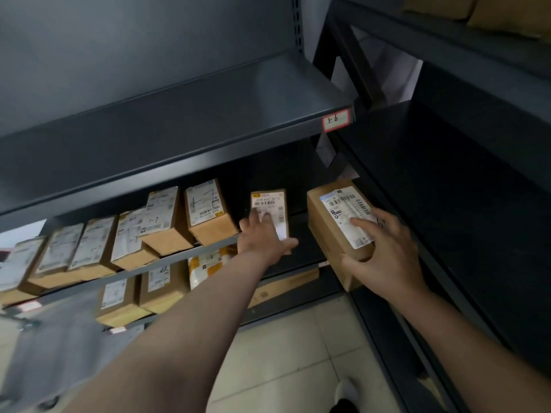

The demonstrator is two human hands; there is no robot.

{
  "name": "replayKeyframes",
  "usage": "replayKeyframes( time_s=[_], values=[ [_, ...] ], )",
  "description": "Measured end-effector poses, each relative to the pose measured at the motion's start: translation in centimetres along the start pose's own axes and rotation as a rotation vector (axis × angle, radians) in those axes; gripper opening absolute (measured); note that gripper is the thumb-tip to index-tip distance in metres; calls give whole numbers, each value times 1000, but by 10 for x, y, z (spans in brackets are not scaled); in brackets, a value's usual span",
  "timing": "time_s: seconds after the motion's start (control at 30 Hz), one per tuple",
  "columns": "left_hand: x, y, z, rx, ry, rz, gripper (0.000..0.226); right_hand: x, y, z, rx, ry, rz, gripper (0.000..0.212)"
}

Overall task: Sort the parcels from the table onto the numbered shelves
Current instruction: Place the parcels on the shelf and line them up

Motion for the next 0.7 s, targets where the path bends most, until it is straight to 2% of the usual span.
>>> replayKeyframes(
  time_s=[0.13,0.27,0.37,0.53,0.7],
  values=[
    [12,4,11,43,85,-5,103,-3,7,7,-16,19,2,72],
    [2,15,25,75,157,107,80,-4,13,11,-39,21,2,73],
    [-3,24,31,93,100,161,67,-4,13,12,-51,14,6,73],
    [-4,29,20,86,-59,177,66,-4,10,11,-38,12,1,71],
    [-12,4,8,137,-94,199,61,-4,-3,-7,-19,3,19,69]
  ],
)
Point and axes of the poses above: each hand's wrist, its own y-axis towards the middle knuckle, its own x-axis out of the palm, z = x × y, the point moved 6 cm from there along y, towards the middle knuckle, and after that the axes turned 15 degrees about -x, right-handed, at the moved point
